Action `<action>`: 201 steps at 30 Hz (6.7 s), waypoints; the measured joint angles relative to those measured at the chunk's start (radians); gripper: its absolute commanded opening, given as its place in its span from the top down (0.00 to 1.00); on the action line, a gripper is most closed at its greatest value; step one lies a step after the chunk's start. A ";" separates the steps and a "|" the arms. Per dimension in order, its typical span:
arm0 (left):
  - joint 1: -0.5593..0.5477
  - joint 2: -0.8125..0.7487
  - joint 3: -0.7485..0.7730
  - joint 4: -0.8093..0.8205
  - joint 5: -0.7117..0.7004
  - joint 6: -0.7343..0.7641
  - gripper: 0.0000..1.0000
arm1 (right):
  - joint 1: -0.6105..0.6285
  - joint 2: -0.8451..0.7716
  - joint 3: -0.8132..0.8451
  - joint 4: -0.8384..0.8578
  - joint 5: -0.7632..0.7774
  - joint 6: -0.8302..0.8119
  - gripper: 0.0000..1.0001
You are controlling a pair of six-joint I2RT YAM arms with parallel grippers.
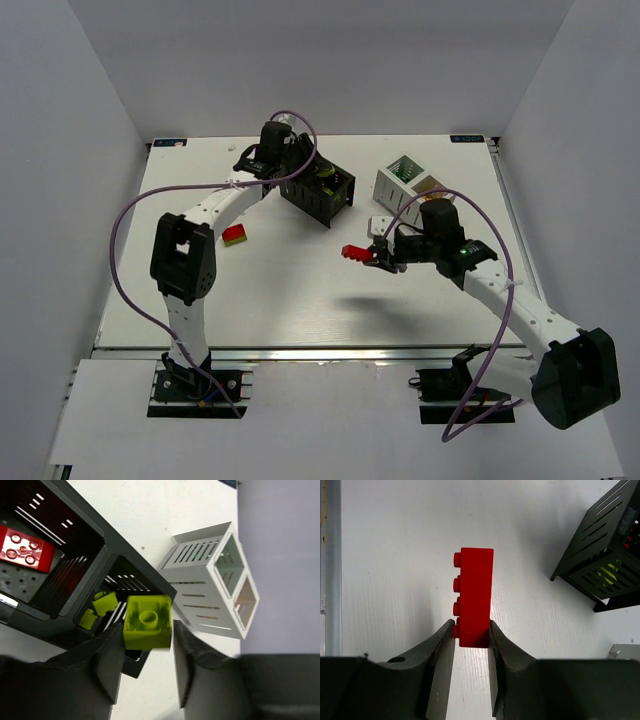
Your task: Sort the legos into containers by color
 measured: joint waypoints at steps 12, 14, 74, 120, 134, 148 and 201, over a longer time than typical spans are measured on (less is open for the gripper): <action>0.000 0.036 0.046 -0.089 -0.019 0.020 0.32 | -0.039 0.032 0.001 0.050 -0.021 0.045 1.00; 0.000 0.036 0.066 -0.102 -0.028 0.029 0.31 | -0.045 0.047 0.007 0.063 -0.019 0.067 1.00; 0.157 -1.325 -0.944 -0.461 -0.537 -0.071 0.02 | 0.066 1.150 1.125 0.433 0.332 0.697 0.72; 0.173 -0.439 -0.472 -0.429 -0.500 0.526 0.02 | -0.061 0.454 0.425 0.243 -0.349 0.265 0.35; 0.175 -0.362 -0.473 -0.338 -0.354 1.139 0.07 | -0.074 0.438 0.410 0.220 -0.352 0.259 0.35; 0.191 -0.177 -0.429 -0.321 -0.315 1.324 0.11 | -0.074 0.408 0.409 0.130 -0.338 0.242 0.35; 0.239 -0.673 -0.823 0.154 0.360 0.418 1.00 | 0.013 0.457 0.373 0.150 -0.297 0.711 0.30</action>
